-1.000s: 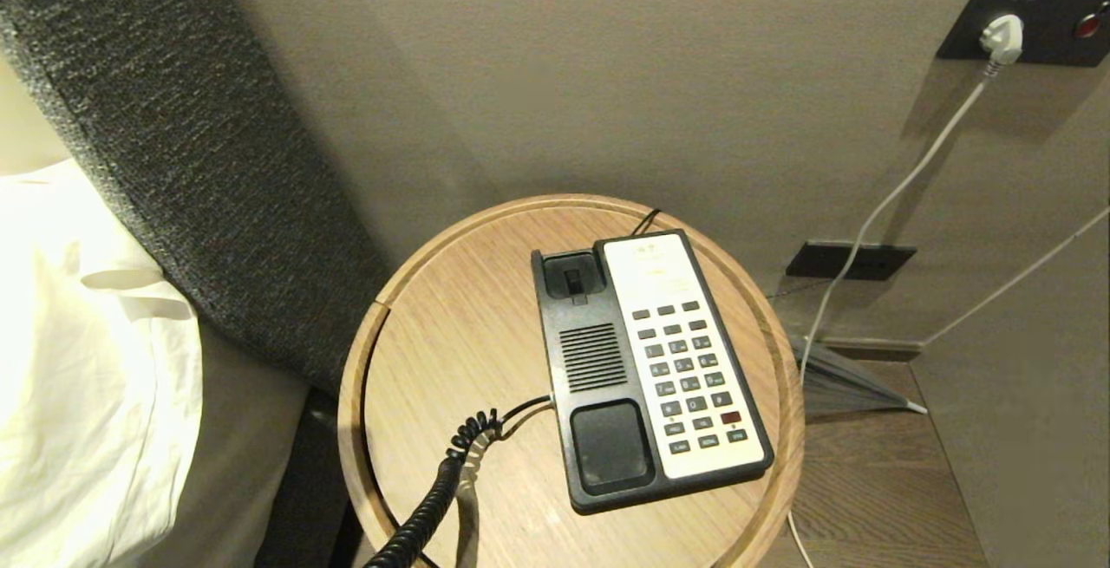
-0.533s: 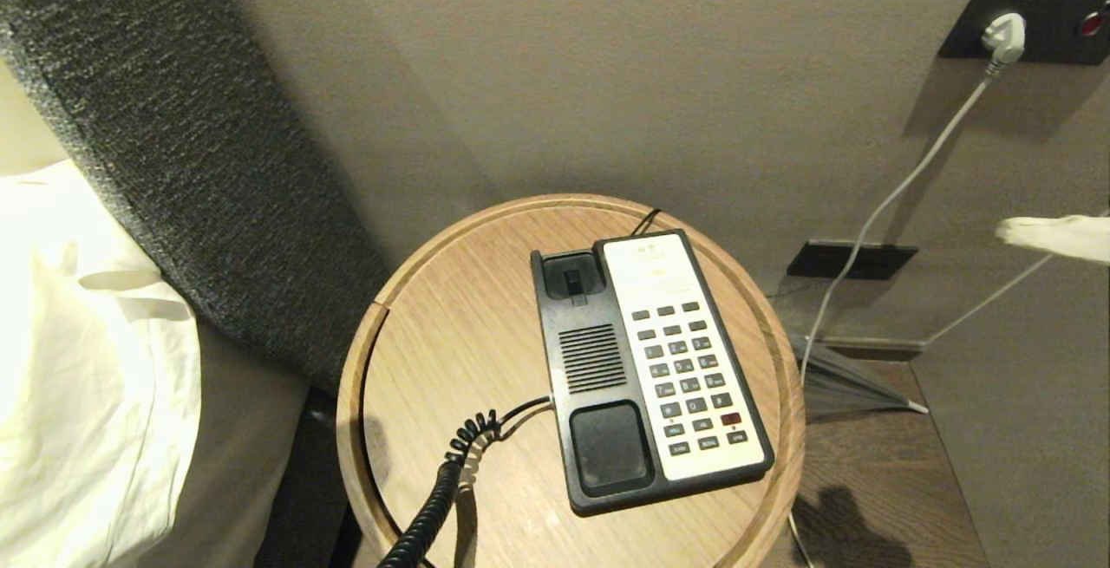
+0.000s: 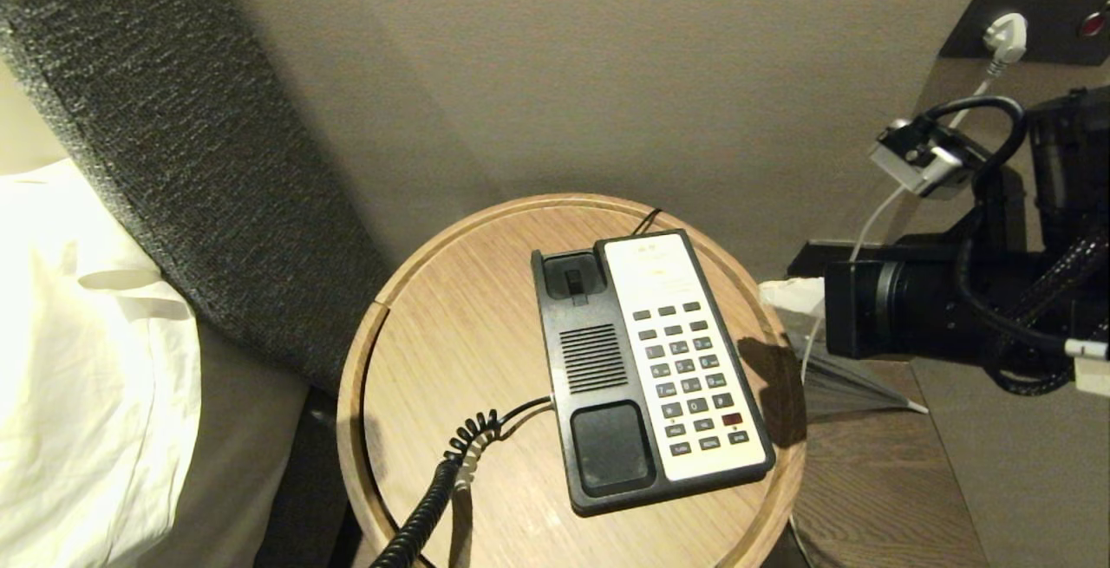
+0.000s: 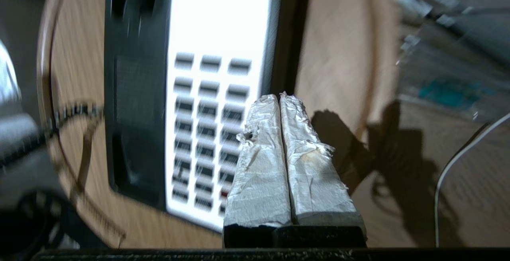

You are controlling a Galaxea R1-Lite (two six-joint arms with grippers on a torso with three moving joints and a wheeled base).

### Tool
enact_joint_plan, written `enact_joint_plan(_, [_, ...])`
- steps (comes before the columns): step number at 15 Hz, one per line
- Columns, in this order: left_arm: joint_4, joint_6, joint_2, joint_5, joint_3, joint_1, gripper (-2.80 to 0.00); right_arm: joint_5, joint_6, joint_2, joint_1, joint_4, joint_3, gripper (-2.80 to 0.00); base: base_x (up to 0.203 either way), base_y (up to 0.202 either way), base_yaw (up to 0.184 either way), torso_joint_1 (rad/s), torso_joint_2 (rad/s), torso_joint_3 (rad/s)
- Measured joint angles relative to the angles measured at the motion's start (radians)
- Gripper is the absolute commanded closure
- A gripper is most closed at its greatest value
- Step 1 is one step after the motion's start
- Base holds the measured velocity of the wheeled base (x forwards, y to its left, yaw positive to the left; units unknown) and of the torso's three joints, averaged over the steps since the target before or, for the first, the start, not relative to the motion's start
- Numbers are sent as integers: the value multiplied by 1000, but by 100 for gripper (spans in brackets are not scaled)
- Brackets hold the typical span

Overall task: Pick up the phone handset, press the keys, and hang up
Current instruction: Dial the number

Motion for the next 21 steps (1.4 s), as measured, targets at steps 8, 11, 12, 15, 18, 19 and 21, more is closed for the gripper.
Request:
enact_joint_plan(8, [0,-2,1,1,0,2,0,-4,19,32,103,14,21,0,0,0,0,0,0,0])
enact_joint_plan(11, [0,0,1,1,-3,2,0,-20,21,55,105,10,18,0,0,0,0,0,0,0])
enact_joint_plan(12, [0,0,1,1,-3,2,0,-22,22,62,105,9,17,0,0,0,0,0,0,0])
enact_joint_plan(15, [0,-1,1,1,-3,2,0,-22,22,78,105,7,3,0,0,0,0,0,0,0])
enact_joint_plan(18, [0,0,0,1,1,2,0,-22,23,84,104,8,0,0,0,0,0,0,0,0])
enact_joint_plan(19, [0,0,0,0,2,2,0,-22,23,86,104,8,2,0,0,0,0,0,0,0])
enact_joint_plan(21, [0,0,-1,-1,2,2,0,-23,23,92,104,7,4,0,0,0,0,0,0,0])
